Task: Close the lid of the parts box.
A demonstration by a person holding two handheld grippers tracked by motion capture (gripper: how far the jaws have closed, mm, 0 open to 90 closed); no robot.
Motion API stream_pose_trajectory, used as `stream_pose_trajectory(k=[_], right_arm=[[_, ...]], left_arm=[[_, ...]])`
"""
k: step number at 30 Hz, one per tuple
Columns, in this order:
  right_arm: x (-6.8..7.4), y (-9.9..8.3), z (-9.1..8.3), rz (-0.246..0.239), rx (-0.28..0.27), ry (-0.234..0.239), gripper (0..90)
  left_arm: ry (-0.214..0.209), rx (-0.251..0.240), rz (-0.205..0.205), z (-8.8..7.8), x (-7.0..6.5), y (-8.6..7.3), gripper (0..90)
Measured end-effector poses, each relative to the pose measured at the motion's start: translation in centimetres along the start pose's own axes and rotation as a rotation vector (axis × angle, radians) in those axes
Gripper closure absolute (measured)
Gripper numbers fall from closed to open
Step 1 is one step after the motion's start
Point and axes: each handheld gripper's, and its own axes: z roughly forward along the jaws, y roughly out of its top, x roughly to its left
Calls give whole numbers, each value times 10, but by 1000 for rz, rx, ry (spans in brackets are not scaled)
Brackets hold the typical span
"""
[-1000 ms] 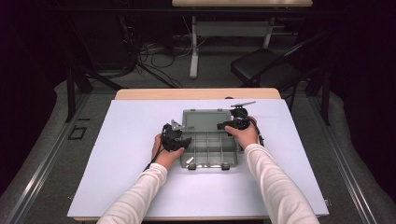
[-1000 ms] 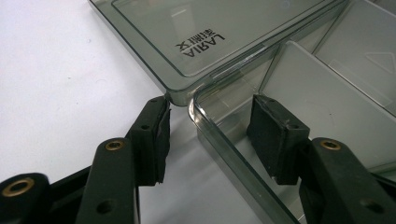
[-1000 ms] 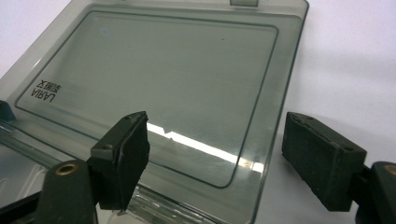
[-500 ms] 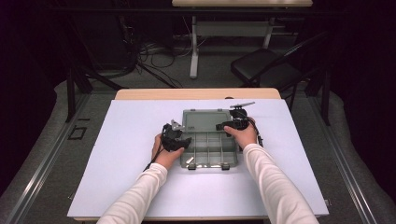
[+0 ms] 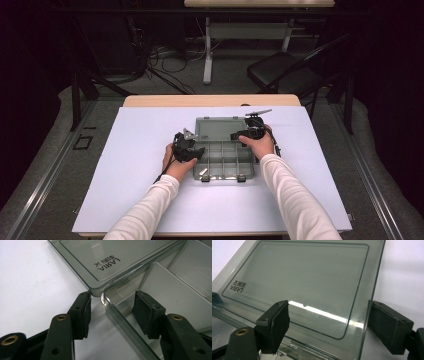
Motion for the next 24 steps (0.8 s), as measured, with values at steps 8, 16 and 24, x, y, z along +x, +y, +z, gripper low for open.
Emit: stream_pose_trajectory(k=[8, 16, 24], right_arm=[[-2, 1, -2, 19, -12, 7, 233], [-5, 4, -10, 41, -24, 26, 274], [-5, 6, -18, 32, -53, 40, 304]], left_arm=[[0, -1, 5, 0, 0, 0, 482], [-1, 3, 15, -1, 0, 0, 485], [-2, 2, 18, -1, -1, 0, 493]])
